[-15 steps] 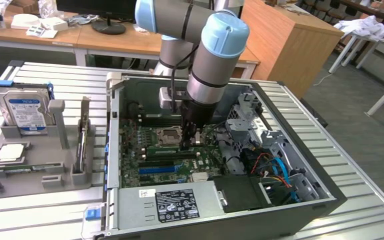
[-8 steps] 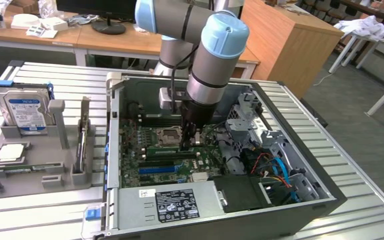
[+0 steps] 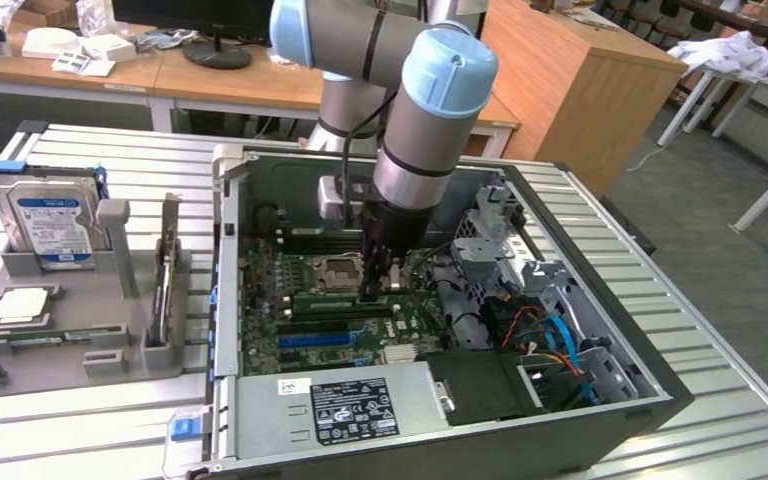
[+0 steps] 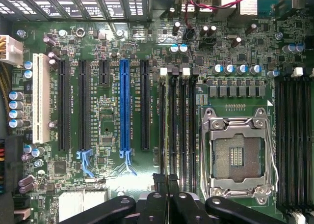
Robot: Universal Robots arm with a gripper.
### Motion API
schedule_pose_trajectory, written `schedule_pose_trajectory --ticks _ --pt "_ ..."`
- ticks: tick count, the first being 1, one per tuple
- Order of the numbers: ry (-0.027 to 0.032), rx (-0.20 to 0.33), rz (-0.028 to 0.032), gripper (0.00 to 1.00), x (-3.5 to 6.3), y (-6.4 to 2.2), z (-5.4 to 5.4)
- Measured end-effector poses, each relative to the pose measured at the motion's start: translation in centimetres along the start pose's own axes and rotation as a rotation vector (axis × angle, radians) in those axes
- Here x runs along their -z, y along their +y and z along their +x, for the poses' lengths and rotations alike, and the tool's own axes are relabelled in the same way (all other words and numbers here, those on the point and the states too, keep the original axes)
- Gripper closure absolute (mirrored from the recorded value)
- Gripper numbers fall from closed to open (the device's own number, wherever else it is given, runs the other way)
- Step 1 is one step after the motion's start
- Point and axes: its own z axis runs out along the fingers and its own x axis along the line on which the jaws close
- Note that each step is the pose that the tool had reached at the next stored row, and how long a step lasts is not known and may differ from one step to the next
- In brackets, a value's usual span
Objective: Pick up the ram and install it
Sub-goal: 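Insert the ram into the slot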
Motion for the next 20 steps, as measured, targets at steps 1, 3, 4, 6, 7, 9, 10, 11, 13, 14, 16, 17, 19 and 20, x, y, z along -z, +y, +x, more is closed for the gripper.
schedule_pose_trajectory --ticks 1,3,4,6,7,9,10,11,13,14,16,17,19,20 --pt "0.0002 0.000 -0.0001 0.88 0.00 0.00 0.00" --pt "0.0003 0.000 0.0000 0.88 0.00 0.00 0.00" --pt "0.0003 0.000 -0.0001 0.88 0.00 0.00 0.00" --pt "0.0002 0.000 -0.0001 0.88 -0.02 0.00 0.00" --pt "-0.0001 0.000 0.0003 0.88 -0.08 -0.01 0.00" --pt "0.0000 0.000 0.0005 0.88 -0.10 -0.01 0.00" --pt "0.0001 0.000 0.0004 0.88 -0.09 -0.01 0.00" --pt "0.0001 0.000 0.0004 0.88 -0.09 -0.01 0.00" --pt "0.0002 0.000 0.0005 0.88 -0.09 0.00 0.00" --pt "0.0003 0.000 -0.0001 0.88 -0.09 0.00 0.00" --pt "0.0023 0.000 -0.0040 0.88 -0.02 0.00 0.00" --pt "0.0027 0.000 -0.0062 0.88 0.02 0.00 0.00" --pt "0.0029 0.000 -0.0075 0.88 0.03 0.00 0.00" --pt "0.0030 0.000 -0.0076 0.88 0.03 0.00 0.00"
